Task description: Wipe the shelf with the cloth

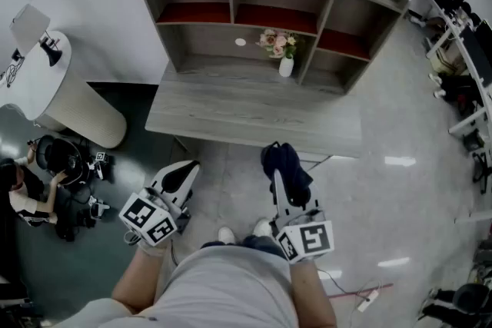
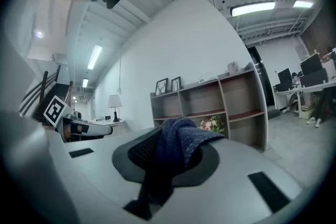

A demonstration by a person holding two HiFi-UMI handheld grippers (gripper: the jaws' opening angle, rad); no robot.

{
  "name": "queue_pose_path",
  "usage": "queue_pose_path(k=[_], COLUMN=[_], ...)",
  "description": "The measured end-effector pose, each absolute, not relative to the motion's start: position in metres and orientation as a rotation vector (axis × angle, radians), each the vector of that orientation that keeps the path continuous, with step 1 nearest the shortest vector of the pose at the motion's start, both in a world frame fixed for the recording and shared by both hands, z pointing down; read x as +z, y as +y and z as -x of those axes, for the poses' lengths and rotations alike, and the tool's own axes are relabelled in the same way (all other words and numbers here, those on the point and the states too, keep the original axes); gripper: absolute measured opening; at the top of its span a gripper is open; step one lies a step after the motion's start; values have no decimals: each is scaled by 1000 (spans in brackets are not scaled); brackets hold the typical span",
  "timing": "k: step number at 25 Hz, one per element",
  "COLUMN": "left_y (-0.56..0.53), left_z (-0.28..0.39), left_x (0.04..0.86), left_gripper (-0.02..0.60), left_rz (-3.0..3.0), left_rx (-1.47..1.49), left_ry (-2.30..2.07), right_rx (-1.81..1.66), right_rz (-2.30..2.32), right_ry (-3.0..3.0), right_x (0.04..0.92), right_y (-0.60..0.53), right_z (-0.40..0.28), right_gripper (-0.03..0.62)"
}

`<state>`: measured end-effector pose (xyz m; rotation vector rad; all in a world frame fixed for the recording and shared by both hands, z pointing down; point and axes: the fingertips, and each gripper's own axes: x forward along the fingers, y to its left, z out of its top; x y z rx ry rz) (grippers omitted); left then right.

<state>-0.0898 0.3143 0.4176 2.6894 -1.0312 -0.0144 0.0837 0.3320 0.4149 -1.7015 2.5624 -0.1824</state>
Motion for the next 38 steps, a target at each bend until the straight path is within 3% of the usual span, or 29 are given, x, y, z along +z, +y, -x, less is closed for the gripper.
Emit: queue_pose_path(k=[25, 38], left_y=[293, 241], left_z=[-33, -37], left_x=[431, 447], left_gripper=[15, 15], left_rz=[-2667, -2646], left_rx=[99, 61], left_ry=[-1104, -1066], right_rx=[-299, -329], right_rz=[1607, 1677], right_ry=[2469, 2461], right_x=[424, 439], right_y=[310, 263], right_z=[-211, -224], right_gripper=[57, 57])
